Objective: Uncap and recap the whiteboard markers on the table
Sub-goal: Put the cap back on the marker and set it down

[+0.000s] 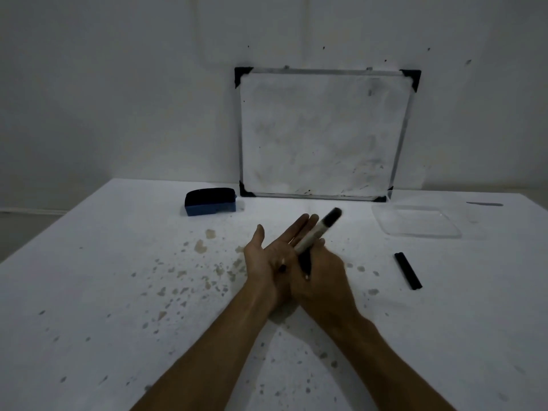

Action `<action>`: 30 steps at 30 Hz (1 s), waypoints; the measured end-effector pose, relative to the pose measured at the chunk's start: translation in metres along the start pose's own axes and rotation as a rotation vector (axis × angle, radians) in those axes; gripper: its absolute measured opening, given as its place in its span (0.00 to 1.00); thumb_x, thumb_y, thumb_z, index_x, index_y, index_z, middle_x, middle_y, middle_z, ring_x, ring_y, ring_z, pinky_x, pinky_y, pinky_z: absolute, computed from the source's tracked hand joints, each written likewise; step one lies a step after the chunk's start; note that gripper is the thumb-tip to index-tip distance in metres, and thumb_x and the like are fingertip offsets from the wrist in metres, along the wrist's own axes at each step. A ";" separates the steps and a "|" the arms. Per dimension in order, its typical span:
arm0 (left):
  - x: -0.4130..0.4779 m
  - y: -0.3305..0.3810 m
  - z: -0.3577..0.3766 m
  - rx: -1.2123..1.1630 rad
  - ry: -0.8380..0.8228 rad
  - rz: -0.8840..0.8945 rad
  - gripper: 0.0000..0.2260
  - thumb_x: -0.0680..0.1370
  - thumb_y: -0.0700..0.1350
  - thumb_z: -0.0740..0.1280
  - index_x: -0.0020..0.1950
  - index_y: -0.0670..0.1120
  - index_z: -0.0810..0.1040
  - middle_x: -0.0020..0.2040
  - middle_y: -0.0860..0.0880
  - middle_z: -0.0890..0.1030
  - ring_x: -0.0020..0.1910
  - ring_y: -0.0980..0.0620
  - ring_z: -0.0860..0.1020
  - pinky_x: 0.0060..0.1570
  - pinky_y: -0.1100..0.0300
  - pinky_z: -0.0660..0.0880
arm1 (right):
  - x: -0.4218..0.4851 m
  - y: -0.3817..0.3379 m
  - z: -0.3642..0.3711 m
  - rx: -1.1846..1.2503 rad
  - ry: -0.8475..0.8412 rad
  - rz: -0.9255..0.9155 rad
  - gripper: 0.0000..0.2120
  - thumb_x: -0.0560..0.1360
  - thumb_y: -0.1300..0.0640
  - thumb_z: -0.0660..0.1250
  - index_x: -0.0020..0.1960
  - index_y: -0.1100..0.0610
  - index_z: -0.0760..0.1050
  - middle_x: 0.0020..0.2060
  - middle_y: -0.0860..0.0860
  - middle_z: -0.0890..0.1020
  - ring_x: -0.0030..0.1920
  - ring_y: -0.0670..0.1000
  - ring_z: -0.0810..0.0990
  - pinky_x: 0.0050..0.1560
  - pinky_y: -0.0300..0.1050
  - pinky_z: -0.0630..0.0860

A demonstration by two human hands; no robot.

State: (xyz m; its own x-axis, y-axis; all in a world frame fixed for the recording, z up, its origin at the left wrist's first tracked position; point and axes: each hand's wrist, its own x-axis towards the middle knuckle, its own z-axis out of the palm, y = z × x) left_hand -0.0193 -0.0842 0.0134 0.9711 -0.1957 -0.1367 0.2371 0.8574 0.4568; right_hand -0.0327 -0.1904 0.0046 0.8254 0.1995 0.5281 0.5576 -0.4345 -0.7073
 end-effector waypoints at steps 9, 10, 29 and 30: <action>-0.003 0.000 0.007 0.077 0.051 -0.035 0.35 0.82 0.66 0.52 0.67 0.39 0.81 0.67 0.38 0.81 0.68 0.39 0.79 0.74 0.45 0.68 | 0.004 0.006 -0.001 0.105 0.011 0.176 0.14 0.82 0.48 0.64 0.60 0.58 0.76 0.42 0.48 0.86 0.37 0.43 0.85 0.40 0.35 0.82; -0.003 0.001 0.010 0.107 0.065 -0.043 0.34 0.82 0.65 0.54 0.67 0.38 0.81 0.67 0.39 0.81 0.68 0.39 0.79 0.75 0.45 0.68 | 0.006 0.006 -0.005 0.161 0.061 0.215 0.13 0.82 0.48 0.64 0.60 0.57 0.76 0.41 0.47 0.86 0.39 0.42 0.85 0.39 0.34 0.81; -0.002 0.002 0.019 0.746 0.124 0.017 0.10 0.84 0.42 0.61 0.45 0.41 0.77 0.35 0.45 0.74 0.29 0.52 0.70 0.33 0.58 0.66 | 0.027 0.023 -0.027 0.504 0.173 0.527 0.15 0.80 0.43 0.67 0.47 0.55 0.76 0.29 0.45 0.78 0.26 0.41 0.74 0.33 0.40 0.72; -0.001 0.003 0.017 0.766 0.116 0.036 0.09 0.84 0.40 0.61 0.46 0.40 0.77 0.36 0.45 0.74 0.29 0.52 0.71 0.33 0.58 0.66 | 0.027 0.023 -0.028 0.534 0.163 0.540 0.15 0.80 0.43 0.67 0.46 0.55 0.76 0.28 0.45 0.78 0.26 0.42 0.73 0.32 0.40 0.71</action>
State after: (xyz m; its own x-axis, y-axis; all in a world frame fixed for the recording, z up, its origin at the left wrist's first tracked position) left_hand -0.0188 -0.0896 0.0301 0.9795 -0.0867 -0.1817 0.1991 0.2853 0.9375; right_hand 0.0004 -0.2198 0.0160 0.9944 -0.0696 0.0791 0.0830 0.0553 -0.9950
